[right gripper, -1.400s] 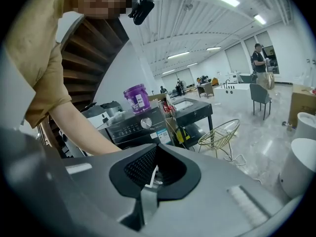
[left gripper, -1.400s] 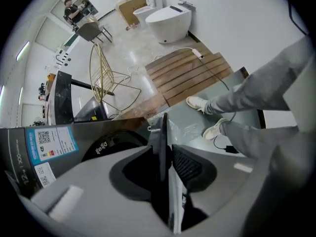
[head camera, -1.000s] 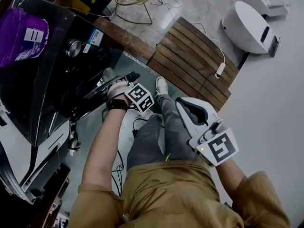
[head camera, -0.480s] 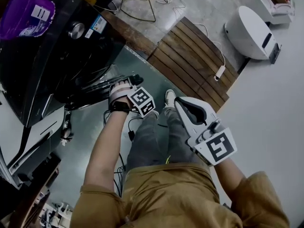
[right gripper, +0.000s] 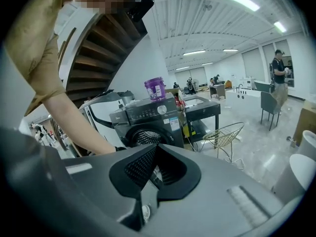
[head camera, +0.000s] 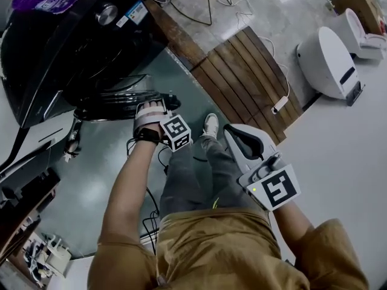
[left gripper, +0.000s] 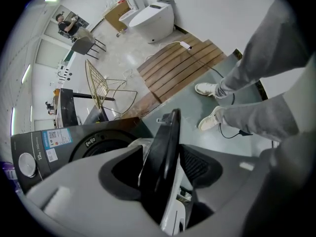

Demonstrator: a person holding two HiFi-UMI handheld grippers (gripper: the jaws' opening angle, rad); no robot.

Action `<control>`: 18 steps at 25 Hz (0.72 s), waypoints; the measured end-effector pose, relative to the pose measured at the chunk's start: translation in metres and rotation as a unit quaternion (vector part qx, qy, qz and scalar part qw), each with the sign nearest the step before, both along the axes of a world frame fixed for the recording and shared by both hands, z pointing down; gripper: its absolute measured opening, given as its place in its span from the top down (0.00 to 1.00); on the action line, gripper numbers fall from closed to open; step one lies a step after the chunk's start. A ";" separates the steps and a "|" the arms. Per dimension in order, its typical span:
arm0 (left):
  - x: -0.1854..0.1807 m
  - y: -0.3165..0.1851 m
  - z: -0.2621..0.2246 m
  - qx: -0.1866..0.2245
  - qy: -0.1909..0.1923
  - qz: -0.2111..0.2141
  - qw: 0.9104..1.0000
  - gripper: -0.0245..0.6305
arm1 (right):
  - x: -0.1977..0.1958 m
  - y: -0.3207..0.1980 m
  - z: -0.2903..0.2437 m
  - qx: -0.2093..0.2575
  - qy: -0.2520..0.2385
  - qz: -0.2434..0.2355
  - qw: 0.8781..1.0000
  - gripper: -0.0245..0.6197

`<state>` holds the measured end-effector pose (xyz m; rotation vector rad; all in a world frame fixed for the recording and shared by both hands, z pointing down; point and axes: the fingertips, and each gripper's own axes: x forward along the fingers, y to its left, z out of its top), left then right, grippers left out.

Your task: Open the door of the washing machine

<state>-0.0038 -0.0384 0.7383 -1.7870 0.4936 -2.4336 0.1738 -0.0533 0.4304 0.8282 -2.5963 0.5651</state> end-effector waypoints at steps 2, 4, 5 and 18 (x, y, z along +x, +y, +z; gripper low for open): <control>0.000 0.005 0.000 -0.001 -0.005 -0.003 1.000 0.52 | 0.003 0.004 0.004 -0.011 -0.004 -0.004 1.000 0.95; -0.001 0.011 0.001 -0.001 -0.010 -0.005 1.000 0.51 | 0.008 0.005 0.006 -0.027 -0.017 0.002 0.999 0.95; -0.002 0.013 0.002 0.000 -0.013 -0.005 1.000 0.51 | 0.010 0.004 0.006 -0.030 -0.024 0.006 0.999 0.95; -0.002 0.047 0.003 0.002 -0.028 0.023 0.999 0.49 | 0.009 0.014 0.011 -0.029 -0.042 0.014 0.999 0.95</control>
